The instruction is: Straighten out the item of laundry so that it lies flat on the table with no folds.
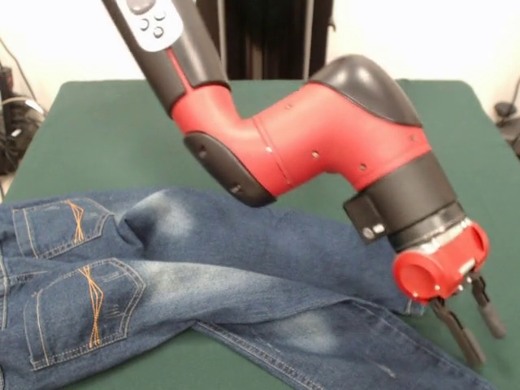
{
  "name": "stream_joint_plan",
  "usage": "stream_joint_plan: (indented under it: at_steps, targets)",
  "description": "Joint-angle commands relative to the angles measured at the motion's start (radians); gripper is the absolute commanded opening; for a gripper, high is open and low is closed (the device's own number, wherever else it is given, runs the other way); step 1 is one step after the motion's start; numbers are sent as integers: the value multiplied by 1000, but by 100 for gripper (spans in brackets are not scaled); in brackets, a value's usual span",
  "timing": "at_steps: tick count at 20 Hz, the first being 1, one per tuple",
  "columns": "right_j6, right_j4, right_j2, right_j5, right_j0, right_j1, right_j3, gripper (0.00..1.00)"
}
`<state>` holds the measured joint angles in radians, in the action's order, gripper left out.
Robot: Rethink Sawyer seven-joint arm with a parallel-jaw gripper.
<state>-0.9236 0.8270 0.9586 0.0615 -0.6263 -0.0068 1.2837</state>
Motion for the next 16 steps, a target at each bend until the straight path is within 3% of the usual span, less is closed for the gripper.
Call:
stream_joint_plan:
  at_steps: [1, 3, 9, 16]
  targets:
    - [-243, -32, -238, -12, 118, 22, -185, 100]
    - [-299, -58, -325, -22, 171, -2, -213, 100]
    - [-301, -148, -428, -38, 224, -13, -237, 100]
    - [-239, -203, -432, -77, 216, -20, -210, 100]
